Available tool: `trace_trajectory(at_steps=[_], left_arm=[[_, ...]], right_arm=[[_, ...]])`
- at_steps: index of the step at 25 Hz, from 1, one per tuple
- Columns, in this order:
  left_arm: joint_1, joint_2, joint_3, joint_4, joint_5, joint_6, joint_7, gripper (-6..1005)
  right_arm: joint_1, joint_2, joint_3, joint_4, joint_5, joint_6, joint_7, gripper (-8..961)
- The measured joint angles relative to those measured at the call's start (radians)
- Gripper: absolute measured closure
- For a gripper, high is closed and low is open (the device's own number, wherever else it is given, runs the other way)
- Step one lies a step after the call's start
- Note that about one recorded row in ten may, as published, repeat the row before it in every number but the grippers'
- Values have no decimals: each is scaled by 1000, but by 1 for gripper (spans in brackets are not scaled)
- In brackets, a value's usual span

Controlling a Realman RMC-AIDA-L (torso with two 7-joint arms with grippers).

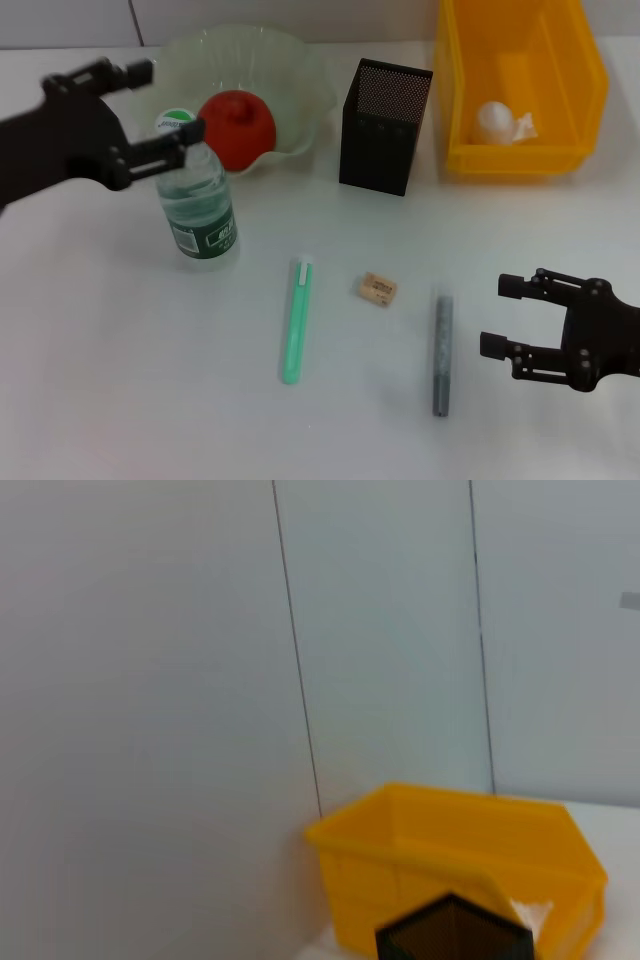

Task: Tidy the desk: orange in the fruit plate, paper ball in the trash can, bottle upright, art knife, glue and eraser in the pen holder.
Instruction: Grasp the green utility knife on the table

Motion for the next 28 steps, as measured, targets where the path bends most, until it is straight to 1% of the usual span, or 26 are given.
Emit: trace_trajectory(at_steps=[4,5,6,9,12,14,15,17,18,19,21,22,23,25,26,28], left_arm=[[91,-2,26,166,-6,6,-50,229],[134,-1,60,236,-15,14,-97,202],[134,-1,60,236,-15,14,-97,205],[182,0,152,323,10,13,-229,214],[191,-1,264,385,131,-19,-402,222],[189,-1,339,423,255,-66,-544,228],[185,-1,378,440,324,-89,-620,231],[155,-2,467,470,509,-129,-811,237],[155,-2,467,470,509,-129,-811,240],[99,-2,545,468,692,-146,-1019,243],[61,-2,588,455,800,-148,-1145,248],[26,-2,625,440,890,-146,-1247,251],[4,-2,648,428,949,-143,-1310,254],[-41,-4,684,400,1027,-133,-1402,260],[-67,-6,696,377,1044,-125,-1425,263],[-107,-8,695,330,1029,-115,-1430,269]], right_arm=[[0,-1,3,-3,0,2,7,166],[0,-1,4,-3,0,5,8,166],[0,-1,4,-3,0,5,8,166],[3,0,10,-3,0,5,14,166],[5,-2,18,-5,0,5,24,166],[6,-4,29,-5,-2,6,26,166],[6,-4,35,-5,-4,6,26,166],[2,-6,57,-7,-15,6,26,166],[1,-7,72,-8,-24,7,26,166],[0,-7,86,-9,-33,7,22,166],[-1,-7,100,-10,-50,4,4,166],[-3,-7,104,-10,-59,-1,-13,166],[-5,-7,105,-10,-65,-7,-32,166],[-15,-7,106,-11,-70,-25,-77,166],[-19,-7,109,-14,-70,-31,-91,166],[-26,-4,113,-18,-70,-38,-108,166]])
